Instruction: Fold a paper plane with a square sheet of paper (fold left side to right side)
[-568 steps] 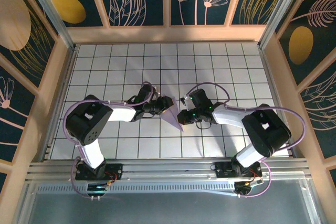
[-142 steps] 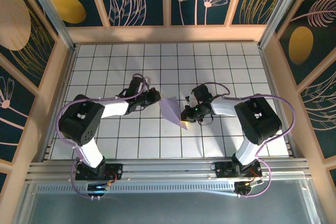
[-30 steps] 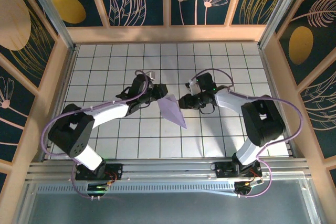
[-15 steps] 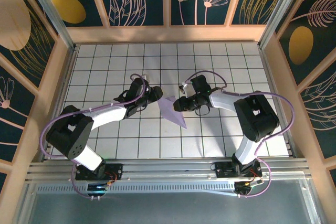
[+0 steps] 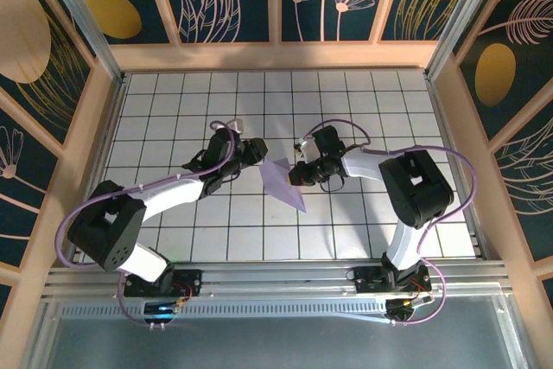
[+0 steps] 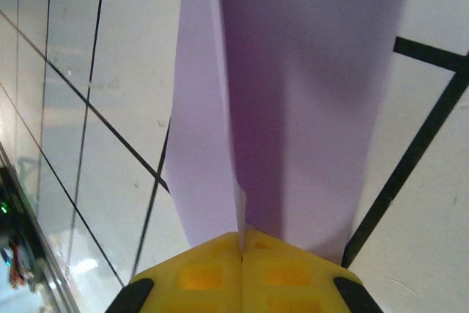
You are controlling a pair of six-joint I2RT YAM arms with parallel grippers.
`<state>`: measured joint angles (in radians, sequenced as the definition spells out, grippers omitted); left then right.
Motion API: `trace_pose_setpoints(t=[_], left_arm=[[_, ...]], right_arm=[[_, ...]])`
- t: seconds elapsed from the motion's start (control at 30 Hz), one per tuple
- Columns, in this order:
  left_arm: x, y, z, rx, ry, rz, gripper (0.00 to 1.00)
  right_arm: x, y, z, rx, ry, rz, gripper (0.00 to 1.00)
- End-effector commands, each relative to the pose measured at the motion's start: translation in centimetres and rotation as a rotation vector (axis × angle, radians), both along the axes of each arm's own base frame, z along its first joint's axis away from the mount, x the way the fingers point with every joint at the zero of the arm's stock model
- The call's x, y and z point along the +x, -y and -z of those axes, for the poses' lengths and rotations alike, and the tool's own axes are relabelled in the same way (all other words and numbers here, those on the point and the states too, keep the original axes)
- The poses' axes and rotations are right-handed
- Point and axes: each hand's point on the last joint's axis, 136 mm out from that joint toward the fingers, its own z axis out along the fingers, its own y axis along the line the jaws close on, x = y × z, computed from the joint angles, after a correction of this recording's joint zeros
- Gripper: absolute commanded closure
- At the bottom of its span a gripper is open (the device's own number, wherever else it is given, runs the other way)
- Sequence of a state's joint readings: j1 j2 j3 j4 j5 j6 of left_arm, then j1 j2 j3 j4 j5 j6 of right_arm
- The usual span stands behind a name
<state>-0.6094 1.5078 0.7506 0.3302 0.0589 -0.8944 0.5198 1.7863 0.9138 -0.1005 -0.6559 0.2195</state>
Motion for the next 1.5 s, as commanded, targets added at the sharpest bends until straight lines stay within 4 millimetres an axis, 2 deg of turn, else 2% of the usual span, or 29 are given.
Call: trace_pose_setpoints(t=[0.0, 0.1, 0.2, 0.3, 0.37, 0.47, 0.57, 0.7, 1.0, 1.4, 1.47], left_arm=[[0.1, -0.1, -2.4, -0.080, 0.061, -0.013, 0.52], [-0.1, -0.5, -5.7, -0.194, 0.136, -0.009, 0.40], [-0.9, -1.3, -9.8, -0.344, 0.255, 0.002, 0.30], [-2.2, -1.1, -13.1, -0.452, 0.357, 0.075, 0.25], [-3.1, -0.1, -14.9, -0.499, 0.407, 0.164, 0.25], [-4.3, 1.6, -16.4, -0.557, 0.436, 0.298, 0.26], [-4.7, 2.5, -16.3, -0.594, 0.426, 0.360, 0.28], [-4.9, 3.4, -15.7, -0.623, 0.406, 0.414, 0.31], [-5.0, 5.2, -15.1, -0.607, 0.384, 0.479, 0.44], [-4.5, 5.5, -14.2, -0.554, 0.368, 0.459, 0.88], [-4.5, 5.4, -14.3, -0.552, 0.371, 0.451, 0.93]], right_arm=[[1.6, -0.5, -4.3, 0.072, 0.114, 0.005, 1.00], [2.0, 0.2, -8.3, 0.170, 0.204, 0.006, 1.00], [2.1, 1.3, -12.5, 0.290, 0.291, 0.017, 1.00], [2.1, 2.3, -16.4, 0.424, 0.355, 0.030, 1.00], [1.7, 2.5, -18.8, 0.511, 0.380, 0.018, 1.00], [0.9, 2.2, -21.3, 0.600, 0.396, -0.020, 1.00], [0.2, 2.0, -23.0, 0.656, 0.399, -0.049, 1.00], [-0.3, 1.7, -23.8, 0.683, 0.381, -0.075, 1.00], [-0.7, 0.7, -22.7, 0.663, 0.334, -0.098, 1.00], [-0.3, 0.5, -22.0, 0.620, 0.326, -0.081, 1.00], [-0.2, 0.6, -22.2, 0.616, 0.335, -0.074, 0.95]])
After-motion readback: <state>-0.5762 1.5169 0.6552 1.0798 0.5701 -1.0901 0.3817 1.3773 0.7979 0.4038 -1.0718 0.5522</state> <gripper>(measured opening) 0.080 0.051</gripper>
